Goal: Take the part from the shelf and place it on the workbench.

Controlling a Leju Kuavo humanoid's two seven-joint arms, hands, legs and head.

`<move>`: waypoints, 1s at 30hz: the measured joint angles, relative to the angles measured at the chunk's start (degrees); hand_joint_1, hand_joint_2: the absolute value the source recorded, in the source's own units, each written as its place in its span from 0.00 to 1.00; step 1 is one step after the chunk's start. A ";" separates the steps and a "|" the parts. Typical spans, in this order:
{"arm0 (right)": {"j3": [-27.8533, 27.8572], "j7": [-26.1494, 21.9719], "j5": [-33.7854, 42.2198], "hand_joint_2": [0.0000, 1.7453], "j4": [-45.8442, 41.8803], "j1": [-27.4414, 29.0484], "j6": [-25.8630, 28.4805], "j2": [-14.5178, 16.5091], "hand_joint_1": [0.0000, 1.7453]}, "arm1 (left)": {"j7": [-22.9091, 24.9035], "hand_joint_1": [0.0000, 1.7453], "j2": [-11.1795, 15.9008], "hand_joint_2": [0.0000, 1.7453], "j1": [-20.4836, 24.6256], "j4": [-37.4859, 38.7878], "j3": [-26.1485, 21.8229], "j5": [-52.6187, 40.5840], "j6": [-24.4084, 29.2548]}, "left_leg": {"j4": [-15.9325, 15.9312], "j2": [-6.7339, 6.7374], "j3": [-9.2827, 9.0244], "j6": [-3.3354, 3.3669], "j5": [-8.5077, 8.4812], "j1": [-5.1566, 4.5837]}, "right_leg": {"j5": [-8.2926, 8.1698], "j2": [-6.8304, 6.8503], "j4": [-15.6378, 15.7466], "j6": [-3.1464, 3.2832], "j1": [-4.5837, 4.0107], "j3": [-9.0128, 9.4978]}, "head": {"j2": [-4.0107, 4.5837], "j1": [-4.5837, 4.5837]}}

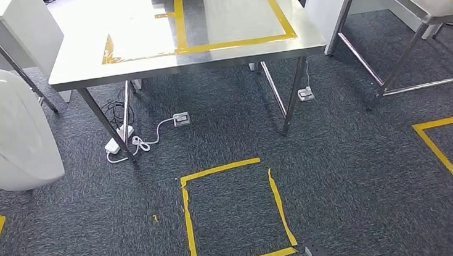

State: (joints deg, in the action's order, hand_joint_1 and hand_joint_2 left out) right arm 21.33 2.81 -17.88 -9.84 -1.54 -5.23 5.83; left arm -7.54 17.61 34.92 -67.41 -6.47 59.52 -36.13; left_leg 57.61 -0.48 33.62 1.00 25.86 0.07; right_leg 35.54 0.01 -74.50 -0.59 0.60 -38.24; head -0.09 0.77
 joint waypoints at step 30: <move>0.72 -0.11 -0.24 0.00 0.11 0.25 -0.01 0.14 0.00 | -0.22 1.00 0.48 1.00 0.87 1.60 0.76 -0.59 -0.15 | -0.20 0.32 1.07 -0.08 -1.34 0.31 | -0.57 -0.45 -0.91 -0.11 -0.09 2.01 | 0.00 0.09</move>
State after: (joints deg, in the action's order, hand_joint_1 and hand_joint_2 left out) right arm 22.05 2.70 -18.12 -9.73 -1.28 -5.24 5.97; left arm -7.76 18.09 35.80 -65.82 -5.71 58.93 -36.28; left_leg 57.41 -0.17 34.68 0.93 24.52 0.39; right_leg 34.98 -0.44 -75.41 -0.70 0.51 -36.24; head -0.09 0.85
